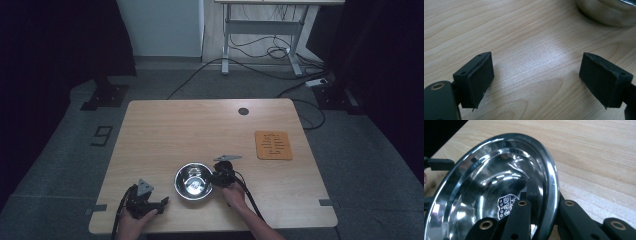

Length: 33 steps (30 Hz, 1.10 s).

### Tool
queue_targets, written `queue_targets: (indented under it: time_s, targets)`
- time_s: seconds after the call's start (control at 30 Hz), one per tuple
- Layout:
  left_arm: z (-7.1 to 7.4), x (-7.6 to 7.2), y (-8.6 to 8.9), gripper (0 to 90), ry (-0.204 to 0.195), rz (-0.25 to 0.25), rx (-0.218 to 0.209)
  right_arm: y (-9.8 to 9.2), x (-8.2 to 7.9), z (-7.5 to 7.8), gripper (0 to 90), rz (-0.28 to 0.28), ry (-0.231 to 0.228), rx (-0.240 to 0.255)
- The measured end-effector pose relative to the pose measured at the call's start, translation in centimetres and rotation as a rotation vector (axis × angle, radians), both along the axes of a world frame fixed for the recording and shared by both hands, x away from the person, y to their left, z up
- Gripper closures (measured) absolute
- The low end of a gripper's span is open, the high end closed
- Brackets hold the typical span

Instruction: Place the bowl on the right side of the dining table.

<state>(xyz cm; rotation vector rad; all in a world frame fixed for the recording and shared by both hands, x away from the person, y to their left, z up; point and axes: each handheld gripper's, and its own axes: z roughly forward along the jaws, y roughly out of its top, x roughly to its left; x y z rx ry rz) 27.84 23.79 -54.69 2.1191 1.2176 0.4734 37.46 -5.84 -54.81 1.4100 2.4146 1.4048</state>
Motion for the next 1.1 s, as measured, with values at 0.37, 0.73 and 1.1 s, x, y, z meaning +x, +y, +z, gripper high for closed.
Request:
queue_targets:
  time_s: [0.37, 0.73, 1.1]
  targets:
    - [0.0, 0.0, 0.0, 12.0, 0.0, 0.0, 0.0, -0.3, -0.1, 0.2, 85.8, 0.002, 0.004, 0.026]
    - [0.0, 0.0, 0.0, 12.0, 0.0, 0.0, 0.0, -1.8, 0.1, 0.8, 85.7, -0.025, 0.012, 0.075]
    - [0.0, 0.0, 0.0, 12.0, 0.0, 0.0, 0.0, -2.9, 0.4, 1.3, 85.5, -0.051, 0.013, 0.103]
